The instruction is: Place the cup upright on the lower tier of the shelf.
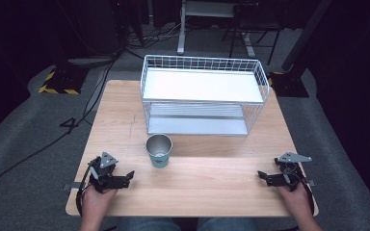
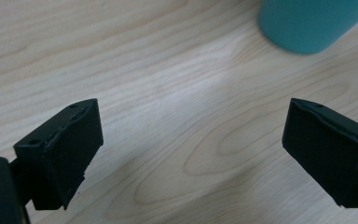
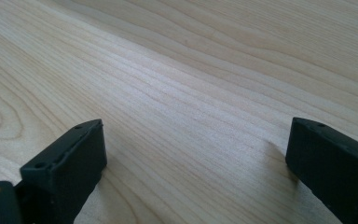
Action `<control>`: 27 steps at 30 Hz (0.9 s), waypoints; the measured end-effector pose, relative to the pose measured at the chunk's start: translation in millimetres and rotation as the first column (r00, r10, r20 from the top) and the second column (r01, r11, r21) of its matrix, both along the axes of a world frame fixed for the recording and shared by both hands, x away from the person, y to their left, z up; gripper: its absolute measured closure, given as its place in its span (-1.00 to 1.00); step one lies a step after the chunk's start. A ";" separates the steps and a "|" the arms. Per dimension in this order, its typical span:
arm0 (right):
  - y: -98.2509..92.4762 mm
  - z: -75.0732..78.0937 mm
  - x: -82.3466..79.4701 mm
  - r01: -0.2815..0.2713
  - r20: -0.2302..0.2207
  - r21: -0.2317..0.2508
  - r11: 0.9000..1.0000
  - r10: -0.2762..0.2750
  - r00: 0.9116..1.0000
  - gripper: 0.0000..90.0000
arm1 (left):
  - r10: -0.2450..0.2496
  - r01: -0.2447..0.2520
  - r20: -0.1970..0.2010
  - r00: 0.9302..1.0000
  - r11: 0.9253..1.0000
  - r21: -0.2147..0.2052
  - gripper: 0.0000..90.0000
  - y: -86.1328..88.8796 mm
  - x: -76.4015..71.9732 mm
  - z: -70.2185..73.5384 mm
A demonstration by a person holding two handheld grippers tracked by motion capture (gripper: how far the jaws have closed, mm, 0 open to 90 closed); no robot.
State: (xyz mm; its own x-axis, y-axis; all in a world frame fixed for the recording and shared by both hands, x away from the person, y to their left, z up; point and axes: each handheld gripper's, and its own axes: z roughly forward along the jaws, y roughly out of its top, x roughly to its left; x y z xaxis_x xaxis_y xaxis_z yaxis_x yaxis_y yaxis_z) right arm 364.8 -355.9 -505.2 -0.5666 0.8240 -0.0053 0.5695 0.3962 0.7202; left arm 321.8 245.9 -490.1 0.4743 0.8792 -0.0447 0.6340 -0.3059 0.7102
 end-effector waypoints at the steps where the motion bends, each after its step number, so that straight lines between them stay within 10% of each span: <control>1: 0.0 0.0 0.0 0.000 0.000 0.000 1.000 0.000 1.000 -0.88 | -0.018 0.018 0.024 1.000 0.999 -0.029 -0.85 -2.3 -1.4 4.0; 8: 0.0 0.0 0.0 0.000 0.000 0.000 1.000 0.000 1.000 -0.88 | -0.070 0.082 0.103 0.992 0.990 -0.119 -0.76 -11.2 -4.4 11.2; 19: 0.0 0.0 0.0 0.000 0.000 0.000 1.000 0.000 1.000 -0.88 | -0.132 0.192 0.243 0.961 0.951 -0.244 -0.69 -33.5 -5.5 10.8; 27: 0.0 0.0 0.0 0.000 0.000 0.000 1.000 0.000 1.000 -0.88 | -0.124 0.179 0.229 0.965 0.955 -0.237 -0.69 -53.3 3.5 4.3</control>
State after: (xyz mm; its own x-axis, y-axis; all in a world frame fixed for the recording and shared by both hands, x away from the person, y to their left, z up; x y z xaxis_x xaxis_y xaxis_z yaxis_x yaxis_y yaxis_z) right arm 364.8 -355.9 -505.2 -0.5669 0.8238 -0.0057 0.5691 0.3966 0.7203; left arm 325.3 192.6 -485.8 0.6237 0.7687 -0.1416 0.4228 -0.1795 0.8883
